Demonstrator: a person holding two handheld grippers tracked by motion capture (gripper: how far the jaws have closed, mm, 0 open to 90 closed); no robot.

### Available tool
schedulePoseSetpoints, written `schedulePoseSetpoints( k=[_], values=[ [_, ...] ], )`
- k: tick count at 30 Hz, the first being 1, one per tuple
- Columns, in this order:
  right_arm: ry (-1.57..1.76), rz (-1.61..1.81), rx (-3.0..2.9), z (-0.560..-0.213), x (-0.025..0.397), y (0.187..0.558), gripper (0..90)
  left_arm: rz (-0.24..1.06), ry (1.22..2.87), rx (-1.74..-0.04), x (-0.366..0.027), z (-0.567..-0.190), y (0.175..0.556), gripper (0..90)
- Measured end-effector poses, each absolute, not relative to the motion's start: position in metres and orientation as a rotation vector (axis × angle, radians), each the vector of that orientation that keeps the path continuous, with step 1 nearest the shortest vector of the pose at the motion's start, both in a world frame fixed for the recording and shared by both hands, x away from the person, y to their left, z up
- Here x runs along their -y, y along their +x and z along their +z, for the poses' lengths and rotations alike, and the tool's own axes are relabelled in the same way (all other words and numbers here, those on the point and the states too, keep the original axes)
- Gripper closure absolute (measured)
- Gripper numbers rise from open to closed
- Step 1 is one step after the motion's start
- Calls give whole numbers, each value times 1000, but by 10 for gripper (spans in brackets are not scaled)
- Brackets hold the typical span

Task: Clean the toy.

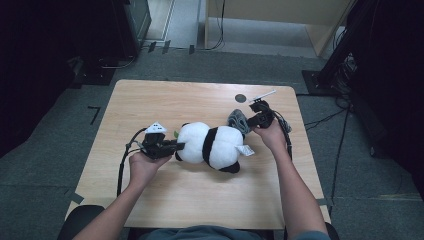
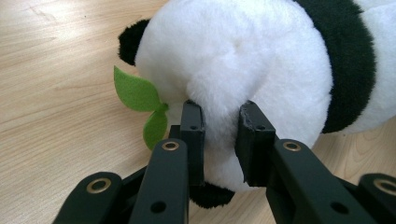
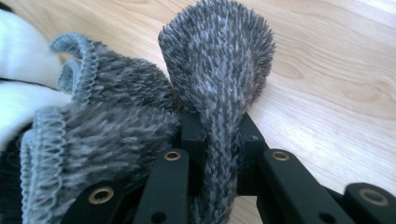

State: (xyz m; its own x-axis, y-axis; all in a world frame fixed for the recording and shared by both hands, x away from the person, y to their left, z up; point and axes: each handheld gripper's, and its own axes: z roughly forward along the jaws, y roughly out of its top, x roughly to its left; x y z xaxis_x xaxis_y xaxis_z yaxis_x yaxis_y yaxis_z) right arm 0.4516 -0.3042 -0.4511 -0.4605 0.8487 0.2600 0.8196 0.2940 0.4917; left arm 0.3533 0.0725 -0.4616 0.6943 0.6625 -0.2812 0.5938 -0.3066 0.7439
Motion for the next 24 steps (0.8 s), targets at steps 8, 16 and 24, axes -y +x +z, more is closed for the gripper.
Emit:
schedulePoseSetpoints(
  k=[8,16,24],
  values=[
    [1627,869,-2376,-443,317,443,795,92,2003,-968,-73,-462,353,752],
    [1510,984,-2342,-400,307,428,800,84,1994,-965,-74,-462,353,750],
    [1347,1086,-2371,-353,270,413,801,83,1988,-963,-74,-462,354,743]
  ],
)
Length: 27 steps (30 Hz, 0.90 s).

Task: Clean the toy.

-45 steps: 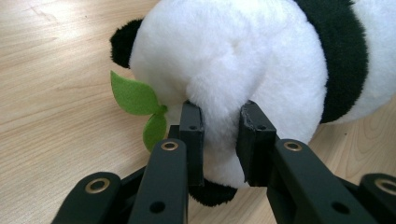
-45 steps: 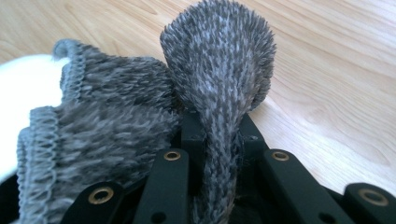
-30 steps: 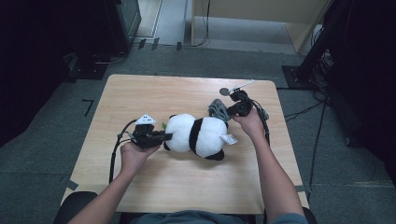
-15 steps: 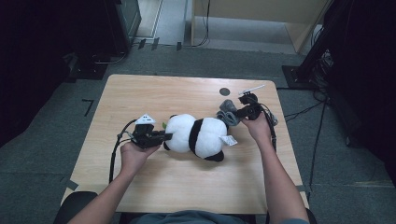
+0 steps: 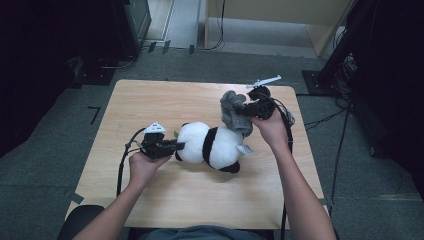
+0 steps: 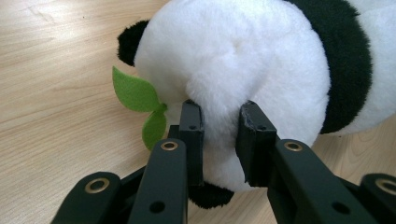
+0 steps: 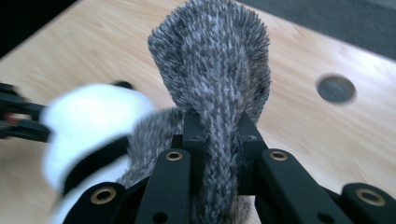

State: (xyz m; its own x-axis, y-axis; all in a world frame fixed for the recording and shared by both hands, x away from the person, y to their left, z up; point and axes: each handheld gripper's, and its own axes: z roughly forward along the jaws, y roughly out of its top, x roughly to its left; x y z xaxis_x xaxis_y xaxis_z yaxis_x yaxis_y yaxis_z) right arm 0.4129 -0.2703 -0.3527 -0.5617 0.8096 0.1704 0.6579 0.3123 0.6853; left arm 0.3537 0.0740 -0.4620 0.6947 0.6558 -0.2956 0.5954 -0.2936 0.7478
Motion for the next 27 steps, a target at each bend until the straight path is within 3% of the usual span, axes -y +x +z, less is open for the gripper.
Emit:
schedulePoseSetpoints(
  k=[6,16,22,27],
  values=[
    [1225,1123,-2421,-327,232,404,801,86,1983,-964,-74,-462,354,735],
    [1096,1232,-2513,-317,171,393,800,101,1986,-954,-74,-462,354,729],
    [1077,1294,-2550,-330,145,392,799,104,1983,-950,-75,-462,354,729],
    [1143,1268,-2577,-361,137,398,799,104,1983,-949,-75,-462,354,724]
  ],
)
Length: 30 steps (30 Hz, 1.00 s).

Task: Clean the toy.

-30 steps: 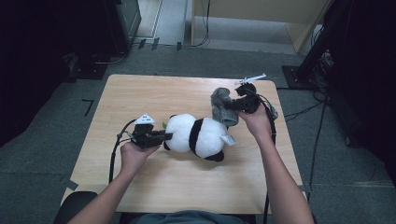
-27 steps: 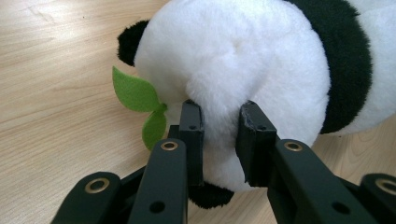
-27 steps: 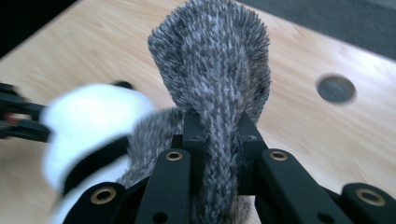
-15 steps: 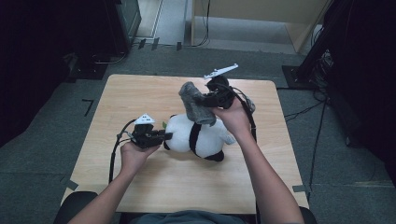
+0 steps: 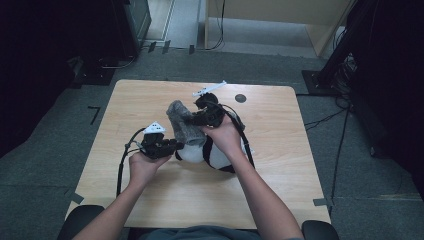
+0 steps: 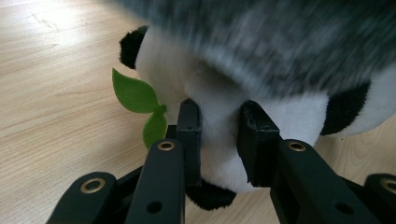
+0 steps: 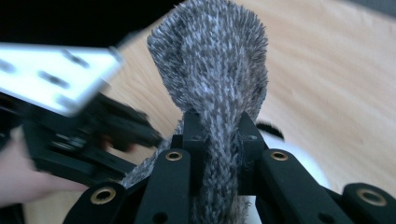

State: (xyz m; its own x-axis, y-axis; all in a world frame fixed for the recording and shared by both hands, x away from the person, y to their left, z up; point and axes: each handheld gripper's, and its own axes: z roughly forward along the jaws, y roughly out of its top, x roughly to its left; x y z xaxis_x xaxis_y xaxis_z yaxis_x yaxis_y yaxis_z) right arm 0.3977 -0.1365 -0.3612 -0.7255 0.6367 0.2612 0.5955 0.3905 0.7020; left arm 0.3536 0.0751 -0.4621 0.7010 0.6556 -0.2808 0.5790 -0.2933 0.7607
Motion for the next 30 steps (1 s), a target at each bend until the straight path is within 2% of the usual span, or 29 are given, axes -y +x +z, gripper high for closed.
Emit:
schedulePoseSetpoints(
  k=[4,7,18,30],
  values=[
    [1164,1136,-2588,-384,138,401,797,111,1984,-949,-75,-462,353,723],
    [1205,1173,-2574,-390,145,403,794,123,1992,-941,-74,-463,353,715],
    [1226,1175,-2548,-390,165,397,791,106,1987,-944,-76,-464,354,712],
    [1283,1163,-2476,-385,211,379,791,102,1986,-947,-76,-464,354,720]
  ],
)
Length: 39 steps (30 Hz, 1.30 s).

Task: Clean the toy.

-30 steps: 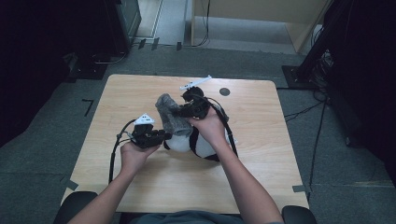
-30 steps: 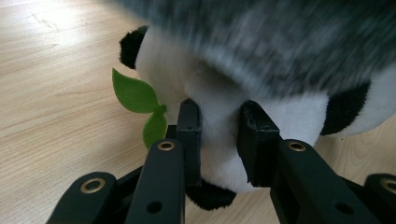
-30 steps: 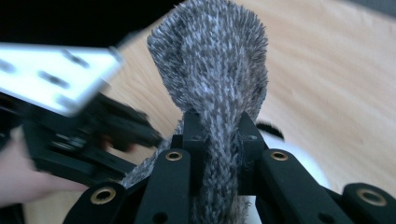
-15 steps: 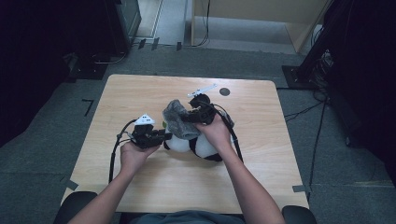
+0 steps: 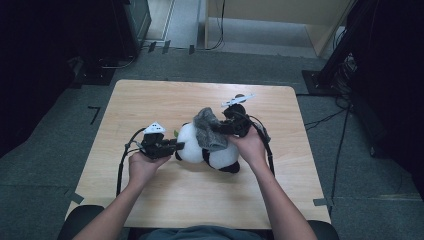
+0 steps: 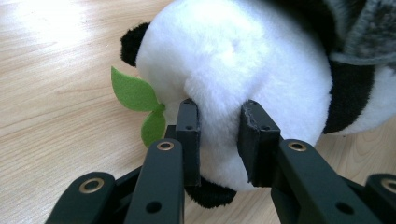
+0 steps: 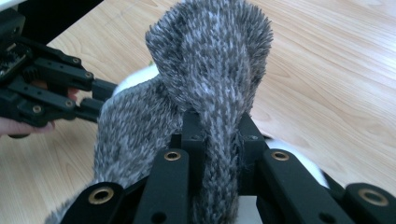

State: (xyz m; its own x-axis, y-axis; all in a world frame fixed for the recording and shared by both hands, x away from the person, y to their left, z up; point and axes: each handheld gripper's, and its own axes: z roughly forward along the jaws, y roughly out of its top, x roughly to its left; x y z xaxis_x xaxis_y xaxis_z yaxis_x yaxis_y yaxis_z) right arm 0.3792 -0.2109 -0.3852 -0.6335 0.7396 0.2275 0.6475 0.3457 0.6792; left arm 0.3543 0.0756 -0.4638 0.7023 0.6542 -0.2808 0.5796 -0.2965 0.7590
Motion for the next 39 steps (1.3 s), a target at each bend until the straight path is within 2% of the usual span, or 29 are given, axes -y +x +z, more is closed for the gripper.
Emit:
schedulePoseSetpoints(
  k=[20,25,28,31,35,39],
  values=[
    [1353,1178,-2342,-384,274,351,771,109,1967,-945,-76,-464,353,729],
    [1392,1181,-2315,-395,285,352,785,30,1913,-946,-78,-465,357,700],
    [1404,1204,-2318,-399,286,357,790,-25,1880,-949,-80,-467,359,622],
    [1392,1227,-2323,-401,286,361,792,-57,1867,-931,-76,-468,360,479],
    [1388,1230,-2318,-403,285,367,793,17,1909,-859,-66,-469,356,281],
    [1371,1216,-2318,-404,282,372,794,61,1923,-855,-61,-471,355,208]
  ],
)
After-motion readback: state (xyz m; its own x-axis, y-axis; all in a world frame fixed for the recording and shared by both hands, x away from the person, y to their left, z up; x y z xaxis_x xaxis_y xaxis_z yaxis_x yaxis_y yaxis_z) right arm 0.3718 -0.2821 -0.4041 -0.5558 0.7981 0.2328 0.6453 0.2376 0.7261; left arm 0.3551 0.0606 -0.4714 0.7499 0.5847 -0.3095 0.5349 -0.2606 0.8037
